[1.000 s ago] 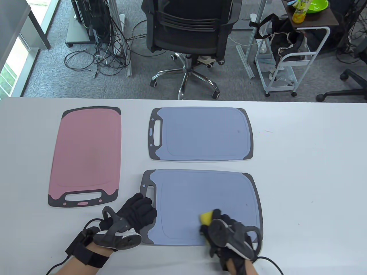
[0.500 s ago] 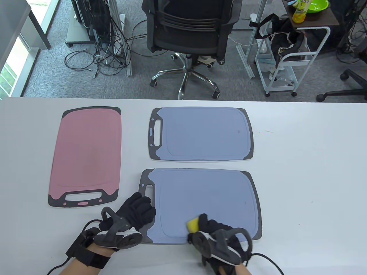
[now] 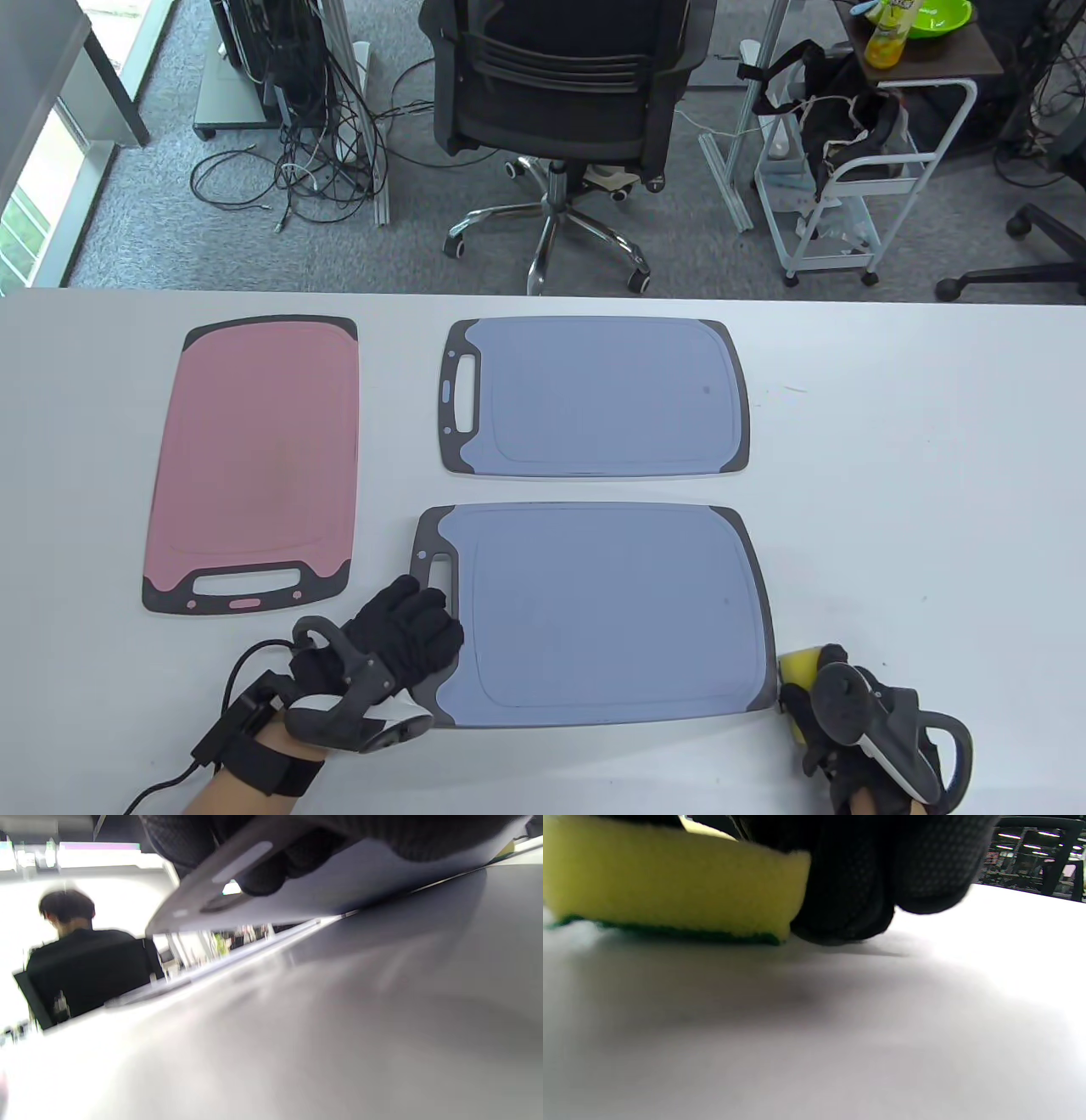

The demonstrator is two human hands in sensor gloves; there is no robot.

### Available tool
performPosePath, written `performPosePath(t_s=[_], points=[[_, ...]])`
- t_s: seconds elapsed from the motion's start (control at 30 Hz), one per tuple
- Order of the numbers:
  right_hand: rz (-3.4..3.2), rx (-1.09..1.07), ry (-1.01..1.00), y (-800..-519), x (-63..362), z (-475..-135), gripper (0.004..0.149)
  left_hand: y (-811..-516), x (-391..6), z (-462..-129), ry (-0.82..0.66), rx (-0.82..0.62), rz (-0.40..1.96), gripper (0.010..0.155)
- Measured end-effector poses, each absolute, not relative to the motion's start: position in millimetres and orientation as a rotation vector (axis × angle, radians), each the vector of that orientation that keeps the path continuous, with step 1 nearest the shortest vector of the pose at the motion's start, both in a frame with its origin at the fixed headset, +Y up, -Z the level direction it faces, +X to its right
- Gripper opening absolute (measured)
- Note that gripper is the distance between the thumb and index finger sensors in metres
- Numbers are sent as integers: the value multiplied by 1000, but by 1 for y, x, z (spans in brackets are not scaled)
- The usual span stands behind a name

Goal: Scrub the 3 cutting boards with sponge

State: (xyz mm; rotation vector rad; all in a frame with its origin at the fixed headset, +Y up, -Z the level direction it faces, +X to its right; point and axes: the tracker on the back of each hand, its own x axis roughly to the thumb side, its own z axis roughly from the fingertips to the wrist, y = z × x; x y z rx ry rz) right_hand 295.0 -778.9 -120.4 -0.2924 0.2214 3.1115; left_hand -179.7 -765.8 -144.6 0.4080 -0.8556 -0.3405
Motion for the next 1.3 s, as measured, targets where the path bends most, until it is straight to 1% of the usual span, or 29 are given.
performPosePath(t_s=[0.03, 0.13, 0.2, 0.33, 0.4, 0.47, 0.6, 0.8, 0.93, 1.0, 1.1, 1.17, 1.2, 1.23, 1.3], points=[[3093, -303, 211, -778, 296, -120, 76, -764, -180, -145, -848, 459, -325, 57], [3064, -313, 147, -774, 298, -120, 77, -749, -186, -148, -845, 552, -279, 52], [3044, -316, 128, -773, 300, -121, 76, -732, -190, -152, -894, 645, -265, 49], [2989, -338, 100, -771, 304, -121, 77, -705, -189, -166, -958, 737, -294, 47], [2976, -343, 85, -770, 305, -122, 77, -692, -187, -178, -979, 771, -320, 47], [2957, -346, 55, -768, 307, -122, 76, -678, -184, -197, -979, 791, -335, 47], [2920, -345, 25, -765, 309, -122, 77, -664, -170, -244, -908, 760, -325, 46], [2911, -365, 5, -764, 313, -120, 76, -661, -141, -318, -824, 741, -314, 46], [2910, -373, 6, -764, 314, -120, 76, -664, -128, -350, -791, 709, -323, 46], [2916, -376, 0, -763, 314, -120, 76, -668, -124, -363, -785, 684, -335, 46], [2915, -380, 1, -763, 314, -120, 76, -674, -124, -374, -785, 655, -361, 46], [2918, -385, -9, -763, 315, -119, 76, -683, -126, -378, -807, 626, -413, 46], [2916, -389, -13, -763, 315, -119, 76, -689, -130, -380, -799, 599, -377, 46], [2915, -390, -14, -763, 315, -119, 76, -691, -131, -381, -798, 601, -385, 46], [2912, -394, -11, -763, 315, -119, 76, -700, -135, -385, -792, 536, -453, 49]])
